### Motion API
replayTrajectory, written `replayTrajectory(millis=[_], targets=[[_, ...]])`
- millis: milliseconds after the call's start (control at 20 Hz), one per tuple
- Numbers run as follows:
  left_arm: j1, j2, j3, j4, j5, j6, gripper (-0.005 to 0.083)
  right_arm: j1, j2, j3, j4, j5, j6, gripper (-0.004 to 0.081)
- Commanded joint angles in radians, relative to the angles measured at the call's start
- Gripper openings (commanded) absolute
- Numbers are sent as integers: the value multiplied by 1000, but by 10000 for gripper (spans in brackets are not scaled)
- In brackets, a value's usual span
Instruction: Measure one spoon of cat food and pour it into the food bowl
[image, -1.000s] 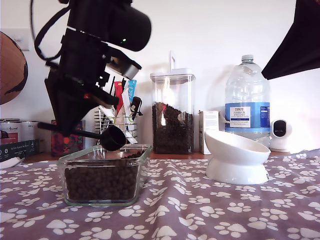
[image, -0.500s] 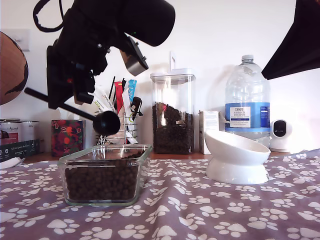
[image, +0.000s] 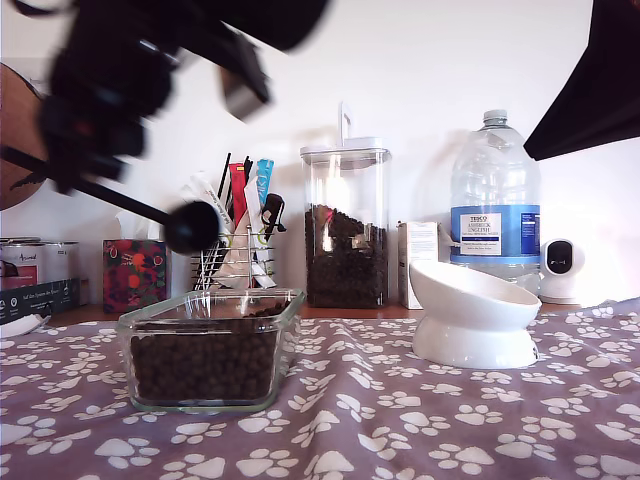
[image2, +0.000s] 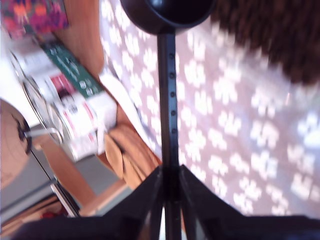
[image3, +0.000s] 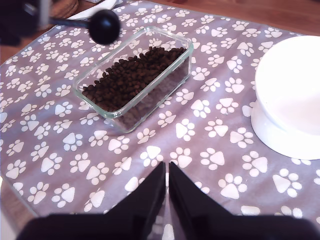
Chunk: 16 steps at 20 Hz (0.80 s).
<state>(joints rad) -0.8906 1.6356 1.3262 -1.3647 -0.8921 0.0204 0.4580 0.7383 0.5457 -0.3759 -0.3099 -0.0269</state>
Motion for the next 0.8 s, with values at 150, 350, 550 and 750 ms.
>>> replayTrajectory(millis=[150,350,550,750], targets=[[-2,-97,-31,21,-13,65,-21,0,4,-18,11,-34,0,-13],[0,-37,-31,141,-23,218,-21,0,4,-18,13,-60,0,-13],[2,52,-31,256,-79,414,-21,0,4,-18,12,-77,2,-13],[1,142,-31,331,-145,496,-21,0,4,-18,12,-84,2,-13]])
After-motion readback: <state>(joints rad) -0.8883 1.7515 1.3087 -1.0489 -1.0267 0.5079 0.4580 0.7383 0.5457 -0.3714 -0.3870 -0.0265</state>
